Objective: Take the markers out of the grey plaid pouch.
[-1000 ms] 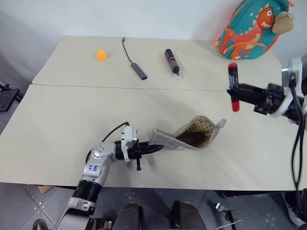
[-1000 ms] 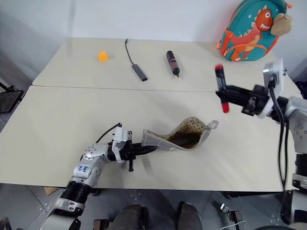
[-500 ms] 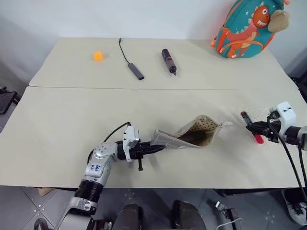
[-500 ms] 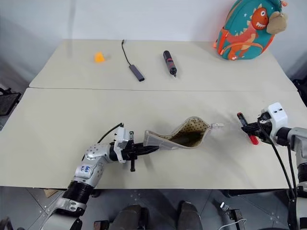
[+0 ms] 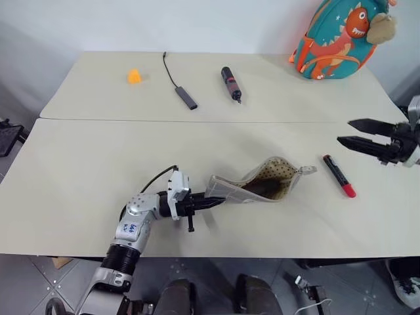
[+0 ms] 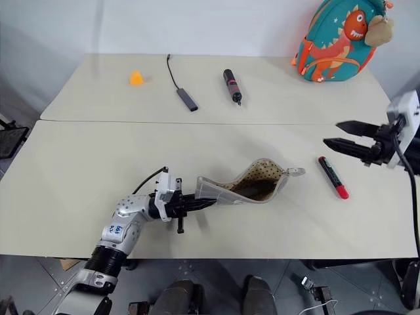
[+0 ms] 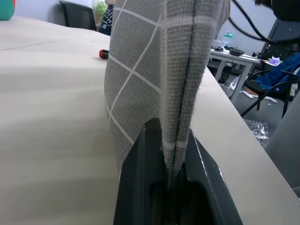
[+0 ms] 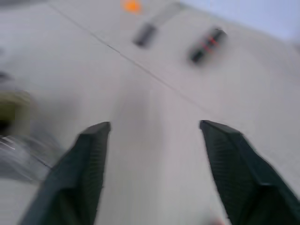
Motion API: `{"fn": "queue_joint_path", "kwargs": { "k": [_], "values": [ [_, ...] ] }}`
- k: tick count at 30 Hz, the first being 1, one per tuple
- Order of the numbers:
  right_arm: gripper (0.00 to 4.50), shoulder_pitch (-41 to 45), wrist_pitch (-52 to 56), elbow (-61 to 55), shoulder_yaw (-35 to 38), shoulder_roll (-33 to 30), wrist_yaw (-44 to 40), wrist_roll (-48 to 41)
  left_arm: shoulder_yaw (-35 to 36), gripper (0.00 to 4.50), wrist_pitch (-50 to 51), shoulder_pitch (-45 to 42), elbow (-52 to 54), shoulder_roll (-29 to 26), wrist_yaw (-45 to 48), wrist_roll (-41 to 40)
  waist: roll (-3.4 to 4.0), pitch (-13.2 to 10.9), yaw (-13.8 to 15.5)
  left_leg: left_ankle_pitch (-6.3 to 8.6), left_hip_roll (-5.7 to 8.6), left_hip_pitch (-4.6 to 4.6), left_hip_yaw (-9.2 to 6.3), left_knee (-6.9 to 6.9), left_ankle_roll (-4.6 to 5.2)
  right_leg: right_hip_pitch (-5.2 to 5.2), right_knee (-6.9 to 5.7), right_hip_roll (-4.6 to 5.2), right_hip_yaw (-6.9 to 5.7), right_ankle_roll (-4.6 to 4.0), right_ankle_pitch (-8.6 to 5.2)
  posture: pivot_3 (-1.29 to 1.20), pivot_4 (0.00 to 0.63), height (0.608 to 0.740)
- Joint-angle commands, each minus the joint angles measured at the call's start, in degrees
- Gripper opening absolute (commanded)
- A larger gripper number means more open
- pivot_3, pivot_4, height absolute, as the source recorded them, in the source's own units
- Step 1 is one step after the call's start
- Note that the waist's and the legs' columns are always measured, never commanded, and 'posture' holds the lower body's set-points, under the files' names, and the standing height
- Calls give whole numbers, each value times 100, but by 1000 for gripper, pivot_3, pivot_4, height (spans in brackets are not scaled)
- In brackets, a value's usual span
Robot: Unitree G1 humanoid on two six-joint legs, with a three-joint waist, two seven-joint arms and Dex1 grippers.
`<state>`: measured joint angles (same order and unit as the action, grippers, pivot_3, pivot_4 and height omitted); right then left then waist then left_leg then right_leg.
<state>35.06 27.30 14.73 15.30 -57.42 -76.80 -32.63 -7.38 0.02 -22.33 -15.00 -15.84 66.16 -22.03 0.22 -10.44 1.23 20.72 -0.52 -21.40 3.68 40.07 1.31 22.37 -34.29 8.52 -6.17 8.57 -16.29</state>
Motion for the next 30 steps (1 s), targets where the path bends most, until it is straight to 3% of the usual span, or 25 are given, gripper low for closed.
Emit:
{"fn": "queue_joint_path", "kwargs": {
  "k": [1, 6, 7, 11, 18, 24, 30],
  "values": [
    [1762, 4, 265, -1127, -418, -70, -415, -259, 14, 0, -63, -84, -113, 34, 28, 37, 0, 0, 11, 0, 0, 0, 0, 0, 0, 0, 0, 0, 0, 0, 0, 0, 150, 740],
    [103, 36, 143, -1959, -1085, -18, -668, -105, 3, 0, -82, -157, -213, 63, 49, 45, -1, 0, 27, 0, 16, -2, -4, 1, 0, 0, 0, 2, 0, 0, 0, 0, 150, 740],
    [41, 37, 206, -2145, -1257, -20, -694, -88, 0, 0, -81, -155, -210, 63, 50, 46, -1, -1, 29, 0, 18, -4, -6, 1, 0, 0, 0, 3, -1, 0, 0, 0, 150, 740],
    [41, 66, 324, -2730, -1884, 65, -759, 54, 12, 0, -89, -124, -214, 54, 39, 51, -1, 0, 12, 0, 17, -4, -13, 2, 0, 2, 0, 3, -1, 0, 0, 0, 150, 740],
    [41, 451, 164, -2583, -2718, 515, -138, 1081, -32, 0, -84, -34, -148, 129, -29, 74, -1, -1, 12, 0, 19, -5, -14, 4, 0, 5, -4, 4, 0, 1, 1, 0, 150, 740],
    [41, 934, -708, -2246, -3560, 776, 85, 2475, -65, 0, -42, 16, -64, 180, -51, 76, -1, 0, 7, 0, 24, -6, -1, 4, 0, 4, -3, 4, -1, 1, 1, 0, 150, 740],
    [41, 1116, -1299, -1942, -3866, 770, -116, 3117, -50, 0, -34, 12, -62, 183, -71, 70, -1, 0, 7, 0, 25, -6, 2, 4, 0, 3, -2, 3, -2, 1, 1, 0, 150, 740]
  ]
}}
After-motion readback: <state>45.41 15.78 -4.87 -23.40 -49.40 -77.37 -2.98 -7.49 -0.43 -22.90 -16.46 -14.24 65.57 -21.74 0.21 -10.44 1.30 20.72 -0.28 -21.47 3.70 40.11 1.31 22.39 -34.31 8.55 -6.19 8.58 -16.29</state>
